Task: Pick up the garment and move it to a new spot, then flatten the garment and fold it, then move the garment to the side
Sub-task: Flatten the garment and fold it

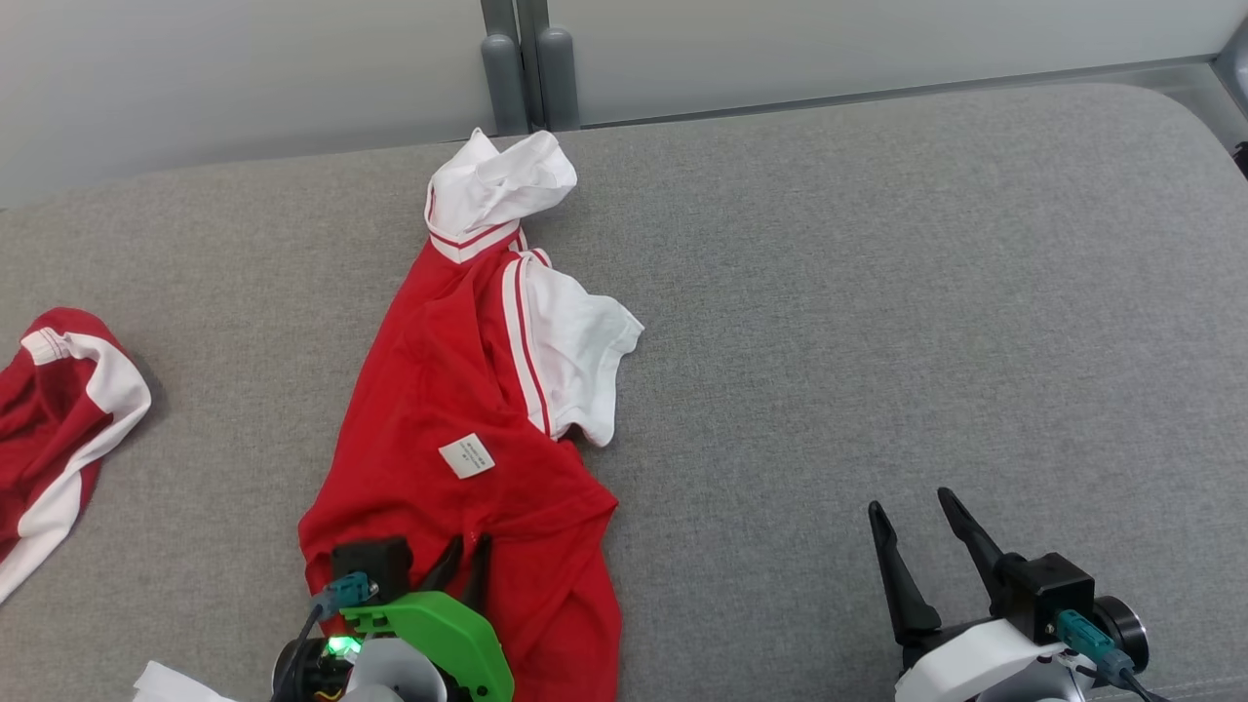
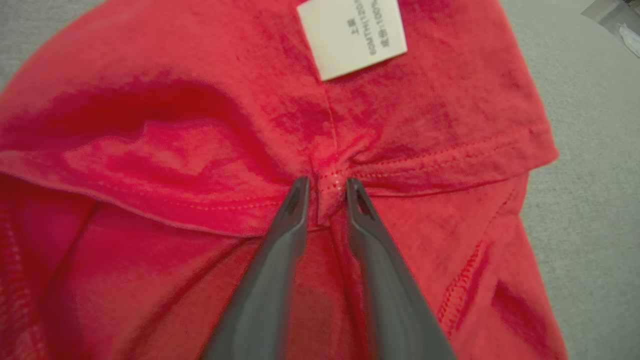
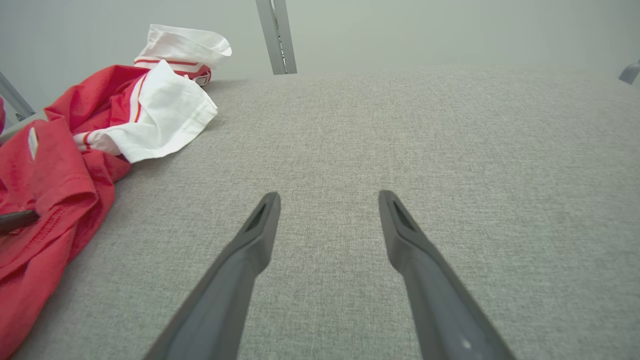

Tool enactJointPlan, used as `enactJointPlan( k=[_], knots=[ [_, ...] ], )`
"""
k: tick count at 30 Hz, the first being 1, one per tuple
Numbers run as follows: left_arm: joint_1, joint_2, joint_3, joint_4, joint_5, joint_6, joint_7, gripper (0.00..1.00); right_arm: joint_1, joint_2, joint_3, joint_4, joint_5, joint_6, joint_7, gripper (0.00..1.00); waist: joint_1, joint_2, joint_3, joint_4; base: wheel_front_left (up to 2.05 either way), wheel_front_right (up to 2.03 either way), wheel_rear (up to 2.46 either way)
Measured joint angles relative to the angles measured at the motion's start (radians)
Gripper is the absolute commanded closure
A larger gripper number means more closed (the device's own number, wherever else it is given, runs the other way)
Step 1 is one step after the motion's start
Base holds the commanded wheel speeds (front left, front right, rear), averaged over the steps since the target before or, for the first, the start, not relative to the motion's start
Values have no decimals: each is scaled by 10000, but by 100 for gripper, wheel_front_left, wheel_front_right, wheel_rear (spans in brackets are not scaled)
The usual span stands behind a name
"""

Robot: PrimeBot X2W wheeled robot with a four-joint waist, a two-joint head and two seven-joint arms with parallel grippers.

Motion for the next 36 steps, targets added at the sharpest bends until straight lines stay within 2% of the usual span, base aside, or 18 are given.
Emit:
enactJointPlan(
  k=[5, 8, 10, 11, 12, 22, 26, 33, 36],
  knots=[
    [-21, -6, 58, -29, -102, -63, -90, 62, 1, 0, 6, 13, 0, 0, 0, 0, 0, 1, -55, -4, 0, 0, 0],
    [-14, -2, 105, -92, -150, -69, -96, 66, 8, 0, 21, 21, 4, 0, 0, 0, 0, 0, -84, -9, 0, 0, 0],
    [8, 25, 92, -94, -180, -75, -48, 75, 9, 0, 25, 23, 6, 0, 0, 0, 0, 0, -82, -5, 0, 0, 0],
    [16, 38, 90, -88, -188, -75, -31, 89, 9, 0, 29, 25, 6, 0, 0, 0, 0, 0, -83, -6, 0, 0, 0],
    [23, 54, 88, -84, -205, -79, -21, 100, 9, 0, 33, 29, 6, 0, 0, 0, 0, 0, -83, -7, 0, 0, 0],
    [24, 134, 265, -130, -535, -178, 12, 100, 7, 0, -12, 84, 44, 0, 0, 0, 0, 0, -152, -4, 0, 0, 0],
    [45, 667, 886, -1229, -825, -100, -123, 100, 67, 2, -48, 96, 79, 0, 0, 0, 0, 1, -275, 20, 0, 0, 0],
    [-453, 2109, 1609, -3680, -422, 717, 240, 100, 47, 2, 44, 92, 186, 0, 0, 0, 0, 0, -440, 50, 0, 0, 0],
    [-1089, 2696, 1883, -4238, -117, 899, 560, 100, 3, 4, 159, 127, 276, 0, 0, 0, 0, 0, -510, -81, 0, 0, 0]
  ],
)
